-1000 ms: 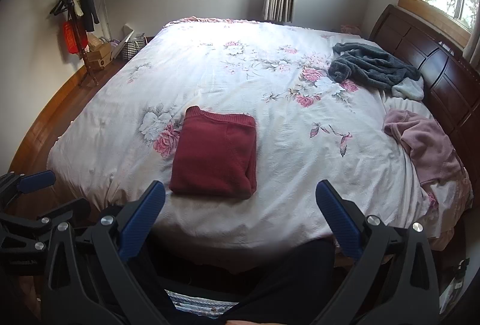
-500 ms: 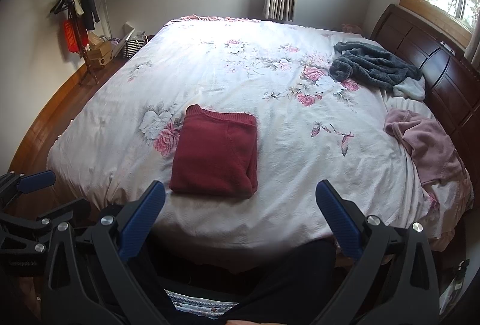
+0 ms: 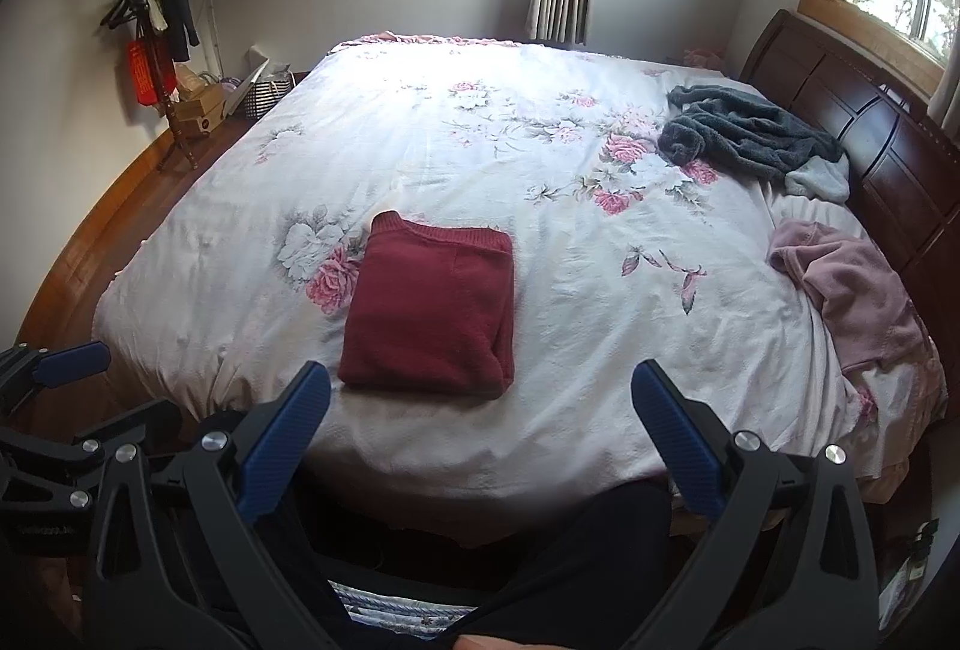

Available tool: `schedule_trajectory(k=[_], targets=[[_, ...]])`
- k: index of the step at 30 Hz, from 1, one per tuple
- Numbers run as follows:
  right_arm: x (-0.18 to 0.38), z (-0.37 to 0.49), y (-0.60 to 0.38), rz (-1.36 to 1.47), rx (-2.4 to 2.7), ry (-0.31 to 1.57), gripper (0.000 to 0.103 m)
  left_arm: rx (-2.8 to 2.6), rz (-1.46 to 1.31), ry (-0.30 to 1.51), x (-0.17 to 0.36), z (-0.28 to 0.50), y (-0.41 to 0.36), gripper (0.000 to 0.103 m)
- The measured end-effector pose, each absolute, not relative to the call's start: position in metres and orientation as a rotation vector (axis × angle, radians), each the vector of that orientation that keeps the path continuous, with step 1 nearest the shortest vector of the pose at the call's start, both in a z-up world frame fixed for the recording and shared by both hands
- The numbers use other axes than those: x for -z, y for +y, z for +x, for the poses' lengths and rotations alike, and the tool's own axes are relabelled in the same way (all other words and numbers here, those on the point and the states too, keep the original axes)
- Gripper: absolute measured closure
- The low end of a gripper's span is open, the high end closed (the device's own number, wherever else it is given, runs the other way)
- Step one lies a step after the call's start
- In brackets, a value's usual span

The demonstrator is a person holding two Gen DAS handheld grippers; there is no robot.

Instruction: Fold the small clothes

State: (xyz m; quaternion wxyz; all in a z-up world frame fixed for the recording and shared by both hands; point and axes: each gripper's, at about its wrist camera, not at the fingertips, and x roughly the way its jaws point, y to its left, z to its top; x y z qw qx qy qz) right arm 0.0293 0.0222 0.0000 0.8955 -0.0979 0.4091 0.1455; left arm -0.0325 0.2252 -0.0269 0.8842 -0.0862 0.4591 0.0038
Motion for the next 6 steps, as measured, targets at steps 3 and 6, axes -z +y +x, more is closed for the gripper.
schedule_trajectory(k=[3,6], targets=[[0.0016,0.0290,0.0238,-0.198,-0.305,0.846,0.003,-0.008,-0.179,0.956,0.0270,-0.0325,0.2251,0.009],[0.0040,0.0292,0.0258,-0.200,-0.302,0.845,0.003,-0.009,-0.179,0.957,0.0272,-0.0326,0.2249,0.009]])
